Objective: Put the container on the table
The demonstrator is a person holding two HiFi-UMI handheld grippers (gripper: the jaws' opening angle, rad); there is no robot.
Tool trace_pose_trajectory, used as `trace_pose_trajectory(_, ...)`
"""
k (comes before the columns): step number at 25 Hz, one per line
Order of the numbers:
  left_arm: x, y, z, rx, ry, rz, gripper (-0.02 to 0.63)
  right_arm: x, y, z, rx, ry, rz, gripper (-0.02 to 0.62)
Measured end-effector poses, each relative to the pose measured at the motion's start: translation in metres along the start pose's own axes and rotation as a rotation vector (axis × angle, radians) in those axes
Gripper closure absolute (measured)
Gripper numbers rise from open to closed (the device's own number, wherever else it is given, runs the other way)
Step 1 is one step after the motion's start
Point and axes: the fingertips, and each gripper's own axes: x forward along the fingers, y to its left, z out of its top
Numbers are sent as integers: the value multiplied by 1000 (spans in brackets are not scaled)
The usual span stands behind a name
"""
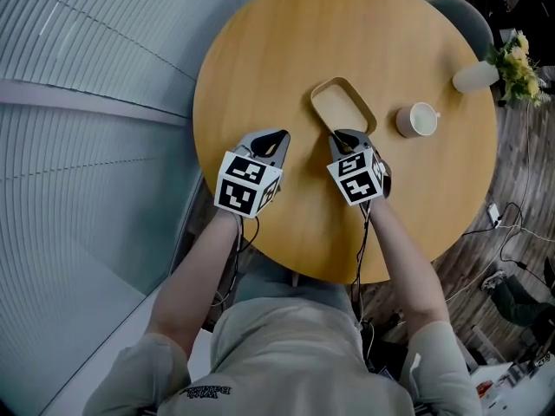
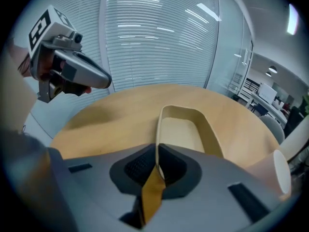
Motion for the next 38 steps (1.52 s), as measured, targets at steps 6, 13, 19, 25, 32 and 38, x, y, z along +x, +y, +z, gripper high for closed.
trace_pose_trajectory(6,8,-3,-13,2,31,-15,584,10,-2,-9,16,22,2,557)
trace_pose_trajectory(13,-2,-1,4,13,2,3,584,-7,-4,1,102,-21,19,557)
trace_pose_trajectory(19,-25,-12,37,43,-74,13,584,-52,-12,32,177,-158,-10,557)
trace_pose_trajectory(25,-59,-27,79,147,-155,13,584,-119,-16,79,198,-312,-32,557)
trace_pose_trajectory(32,-117,-56,142,233,-299,29,584,-225,-27,127,201,-520,-106,558)
trace_pose_trajectory(38,-175,-93,189,373,-408,57,584,-317,-26,156,164,-664,-173,558)
